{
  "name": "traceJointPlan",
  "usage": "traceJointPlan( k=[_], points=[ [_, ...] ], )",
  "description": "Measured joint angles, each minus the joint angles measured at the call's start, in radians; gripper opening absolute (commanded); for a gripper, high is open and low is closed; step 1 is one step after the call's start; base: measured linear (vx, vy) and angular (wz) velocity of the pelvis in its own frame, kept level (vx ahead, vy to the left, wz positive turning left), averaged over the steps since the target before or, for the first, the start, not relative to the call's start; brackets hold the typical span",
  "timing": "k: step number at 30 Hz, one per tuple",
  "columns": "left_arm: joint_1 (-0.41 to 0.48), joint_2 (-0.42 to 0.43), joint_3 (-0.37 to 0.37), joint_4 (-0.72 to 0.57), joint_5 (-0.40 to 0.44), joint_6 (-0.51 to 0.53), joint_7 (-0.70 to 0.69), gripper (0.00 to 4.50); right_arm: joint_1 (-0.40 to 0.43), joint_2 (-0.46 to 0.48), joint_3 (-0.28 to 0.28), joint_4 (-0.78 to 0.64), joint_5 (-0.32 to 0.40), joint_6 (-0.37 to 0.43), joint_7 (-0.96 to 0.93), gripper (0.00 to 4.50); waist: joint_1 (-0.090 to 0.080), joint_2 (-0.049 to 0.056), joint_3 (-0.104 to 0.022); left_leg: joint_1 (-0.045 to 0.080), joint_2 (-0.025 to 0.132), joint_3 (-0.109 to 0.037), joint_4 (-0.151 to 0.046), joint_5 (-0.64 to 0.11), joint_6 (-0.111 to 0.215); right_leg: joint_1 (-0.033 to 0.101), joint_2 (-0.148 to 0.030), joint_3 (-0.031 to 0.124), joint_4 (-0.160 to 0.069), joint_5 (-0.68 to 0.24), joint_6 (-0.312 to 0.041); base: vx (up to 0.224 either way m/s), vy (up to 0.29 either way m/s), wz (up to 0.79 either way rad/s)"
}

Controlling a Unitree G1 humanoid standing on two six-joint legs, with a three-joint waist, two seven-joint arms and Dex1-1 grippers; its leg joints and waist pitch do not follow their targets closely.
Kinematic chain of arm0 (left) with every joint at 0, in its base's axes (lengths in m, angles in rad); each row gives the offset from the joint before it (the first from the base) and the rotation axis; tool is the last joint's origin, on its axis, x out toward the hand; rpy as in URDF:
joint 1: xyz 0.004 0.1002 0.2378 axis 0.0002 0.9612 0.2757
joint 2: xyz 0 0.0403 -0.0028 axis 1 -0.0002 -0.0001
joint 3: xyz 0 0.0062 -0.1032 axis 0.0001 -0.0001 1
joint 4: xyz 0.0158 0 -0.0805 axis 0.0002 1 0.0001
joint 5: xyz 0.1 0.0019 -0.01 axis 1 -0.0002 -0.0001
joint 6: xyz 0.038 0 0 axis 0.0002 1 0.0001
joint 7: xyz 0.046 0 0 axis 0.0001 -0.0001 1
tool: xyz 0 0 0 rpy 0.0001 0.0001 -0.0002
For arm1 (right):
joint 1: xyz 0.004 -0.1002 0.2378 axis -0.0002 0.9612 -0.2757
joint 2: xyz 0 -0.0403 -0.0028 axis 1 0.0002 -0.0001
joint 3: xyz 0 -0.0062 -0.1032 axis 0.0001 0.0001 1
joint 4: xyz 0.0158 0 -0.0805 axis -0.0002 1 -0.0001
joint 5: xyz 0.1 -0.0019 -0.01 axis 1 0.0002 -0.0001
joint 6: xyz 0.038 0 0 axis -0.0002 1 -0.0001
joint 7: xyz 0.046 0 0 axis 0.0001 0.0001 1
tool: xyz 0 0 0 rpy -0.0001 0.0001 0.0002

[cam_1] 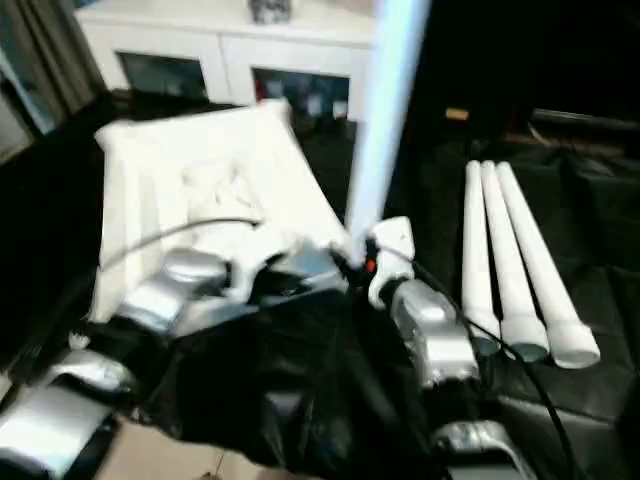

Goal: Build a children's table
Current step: Rotate leg to tighten

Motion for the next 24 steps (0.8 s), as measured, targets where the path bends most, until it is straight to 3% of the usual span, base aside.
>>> traceJointPlan(
  k=[5,7,14,18,24],
  points=[
    [-0.001,-0.025,0.009,0.007,0.018,0.0,0.053,0.0,-0.031,0.027,-0.005,0.051,-0.036,-0.03,-0.084,2.83,0.0,0.003,-0.002,0.0,0.0,0.0,-0.001,0.0,0.0,0.0,0.0,-0.001,-0.001,0.0,0.0,0.0,0.0,0.0],
    [-0.001,-0.028,0.01,0.008,0.023,0.0,0.059,0.0,-0.035,0.032,-0.009,0.071,-0.04,-0.052,-0.088,3.39,-0.001,0.003,-0.002,0.0,0.0,0.0,0.001,0.0,0.0,0.001,0.0,0.0,-0.001,0.0,0.0,0.0,0.0,0.0],
    [0.0,-0.017,0.008,0.009,0.024,-0.017,0.05,0.0,-0.039,0.032,-0.01,0.086,-0.037,-0.081,-0.041,4.0,-0.006,0.003,-0.002,-0.001,0.0,0.0,0.0,0.001,0.001,0.0,0.0,0.0,-0.001,0.0,0.0,0.0,0.0,0.0],
    [0.013,0.031,0.005,0.0,0.019,-0.063,-0.036,0.0,-0.014,-0.02,0.027,0.055,-0.026,-0.083,0.127,4.0,-0.011,0.003,-0.002,-0.002,0.001,0.0,-0.002,0.001,0.001,-0.001,0.0,-0.002,-0.002,0.0,0.0,0.0,0.0,0.0],
    [0.051,0.133,-0.018,-0.04,-0.009,-0.14,-0.243,0.0,0.061,-0.164,0.137,-0.069,0.018,-0.068,0.467,4.0,0.004,0.003,-0.002,-0.005,0.003,0.001,-0.003,0.002,0.007,-0.002,0.001,-0.003,-0.005,0.0,0.0,0.0,0.0,0.0]
  ],
)
